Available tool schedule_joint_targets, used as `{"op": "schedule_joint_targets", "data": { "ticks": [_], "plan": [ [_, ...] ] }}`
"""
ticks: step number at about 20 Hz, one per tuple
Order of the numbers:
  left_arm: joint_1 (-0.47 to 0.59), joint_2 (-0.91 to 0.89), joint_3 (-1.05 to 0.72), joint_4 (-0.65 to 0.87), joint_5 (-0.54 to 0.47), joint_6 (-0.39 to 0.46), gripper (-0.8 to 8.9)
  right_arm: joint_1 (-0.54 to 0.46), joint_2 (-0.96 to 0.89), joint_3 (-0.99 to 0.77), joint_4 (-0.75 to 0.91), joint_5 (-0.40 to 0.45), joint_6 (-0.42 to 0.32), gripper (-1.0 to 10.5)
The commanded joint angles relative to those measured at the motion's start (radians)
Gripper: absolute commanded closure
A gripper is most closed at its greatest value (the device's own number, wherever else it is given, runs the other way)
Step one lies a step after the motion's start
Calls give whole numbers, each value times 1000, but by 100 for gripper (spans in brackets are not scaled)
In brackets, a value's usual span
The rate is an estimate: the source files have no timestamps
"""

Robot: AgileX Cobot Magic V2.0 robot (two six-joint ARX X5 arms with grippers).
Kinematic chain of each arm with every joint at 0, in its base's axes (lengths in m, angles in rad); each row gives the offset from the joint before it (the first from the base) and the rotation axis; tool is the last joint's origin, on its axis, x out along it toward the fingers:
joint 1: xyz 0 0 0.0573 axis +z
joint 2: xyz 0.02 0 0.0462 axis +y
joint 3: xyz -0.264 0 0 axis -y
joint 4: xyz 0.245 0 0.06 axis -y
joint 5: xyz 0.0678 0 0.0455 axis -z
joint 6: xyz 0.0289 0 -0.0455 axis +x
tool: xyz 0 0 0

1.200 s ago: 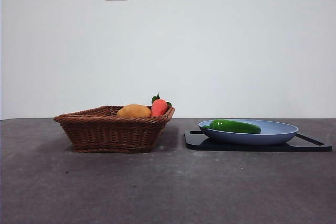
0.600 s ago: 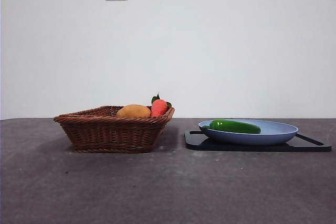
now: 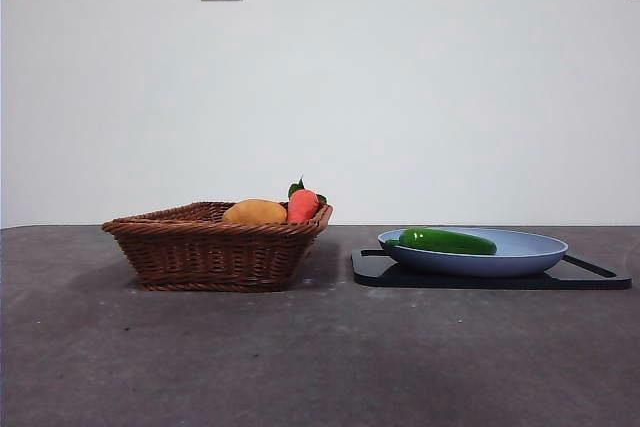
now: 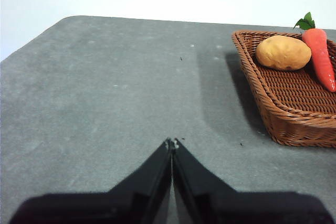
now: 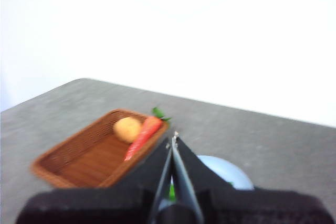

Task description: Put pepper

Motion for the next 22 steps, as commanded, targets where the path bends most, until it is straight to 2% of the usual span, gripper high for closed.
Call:
{"op": "schedule_joint_targets", "data": {
  "ticks": [1,7,13,22],
  "plan": [
    [3,-3,-11,10,5,-6,805,0,-74,-165,145,44,26,936],
    [3,-3,-11,11,5,-6,805,0,-239,-447,278,197,70,936],
    [3,-3,-11,11,5,-6,805,0,-338,-592,307,226,77,936],
    [3,-3,-11,11,5,-6,805,0,-392,-685,307,245,80,936]
  ]
}}
